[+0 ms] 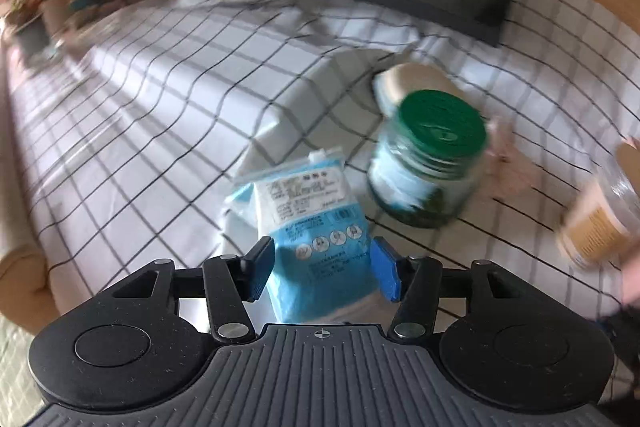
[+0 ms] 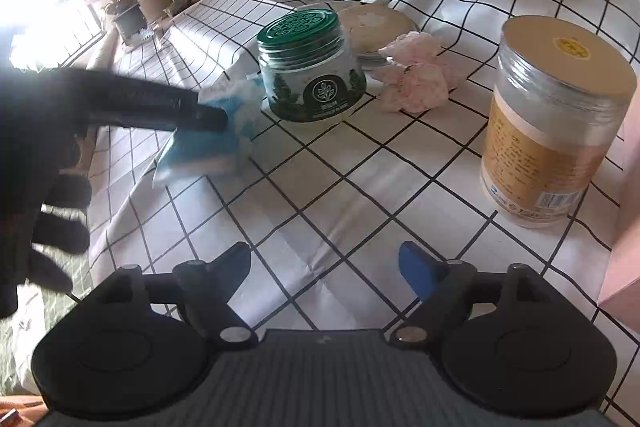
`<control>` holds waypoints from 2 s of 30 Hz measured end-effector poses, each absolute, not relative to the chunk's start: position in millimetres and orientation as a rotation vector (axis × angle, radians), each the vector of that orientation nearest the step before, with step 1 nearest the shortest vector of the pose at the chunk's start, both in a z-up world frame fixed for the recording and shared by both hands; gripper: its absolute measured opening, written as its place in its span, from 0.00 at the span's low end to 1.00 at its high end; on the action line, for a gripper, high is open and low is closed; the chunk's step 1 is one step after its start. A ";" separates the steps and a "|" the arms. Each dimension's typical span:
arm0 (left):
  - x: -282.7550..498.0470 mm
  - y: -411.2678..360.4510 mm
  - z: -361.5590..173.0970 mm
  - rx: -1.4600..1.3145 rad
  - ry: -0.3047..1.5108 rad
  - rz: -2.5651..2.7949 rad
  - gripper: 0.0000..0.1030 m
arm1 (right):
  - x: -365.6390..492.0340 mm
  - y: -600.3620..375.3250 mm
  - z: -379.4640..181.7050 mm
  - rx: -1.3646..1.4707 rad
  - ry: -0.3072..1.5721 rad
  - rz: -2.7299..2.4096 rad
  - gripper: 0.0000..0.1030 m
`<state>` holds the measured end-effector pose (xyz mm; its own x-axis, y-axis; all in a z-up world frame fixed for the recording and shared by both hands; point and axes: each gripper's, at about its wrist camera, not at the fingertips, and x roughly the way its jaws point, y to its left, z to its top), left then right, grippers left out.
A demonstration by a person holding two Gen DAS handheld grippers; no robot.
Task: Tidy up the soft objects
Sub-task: 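Grasp the blue wet-wipe bag with the left tool and lift it, then lower the right tool onto the beige round zippered pouch and grasp it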
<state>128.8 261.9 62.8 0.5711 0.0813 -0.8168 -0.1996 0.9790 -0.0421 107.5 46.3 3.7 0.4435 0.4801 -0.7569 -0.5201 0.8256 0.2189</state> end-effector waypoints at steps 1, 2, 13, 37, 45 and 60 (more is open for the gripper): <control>132.1 264.5 62.0 -0.156 0.958 0.166 0.57 | 106.2 47.5 3.7 -0.054 0.919 0.620 0.83; 135.7 267.2 61.3 -0.184 0.963 0.163 0.58 | 104.6 48.7 3.3 -0.061 0.916 0.619 0.84; 175.2 293.0 50.6 -0.338 0.954 0.212 0.66 | 91.8 57.7 -1.0 -0.142 0.897 0.628 0.96; 146.8 360.3 77.1 -0.380 0.886 -0.015 0.56 | 136.9 98.9 75.7 -0.171 0.928 0.560 0.92; 155.2 406.8 117.0 -0.405 0.838 -0.098 0.56 | 265.0 131.1 169.5 0.065 1.032 0.554 0.92; 187.4 417.3 75.3 -0.491 0.909 -0.163 0.56 | 382.1 120.2 31.1 0.228 1.305 0.301 0.92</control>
<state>187.4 417.3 75.3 0.6111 -0.3380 -0.7157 -0.0689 0.8781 -0.4735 382.1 120.2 31.1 0.2334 0.3438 -0.9096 -0.0894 0.9391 0.3320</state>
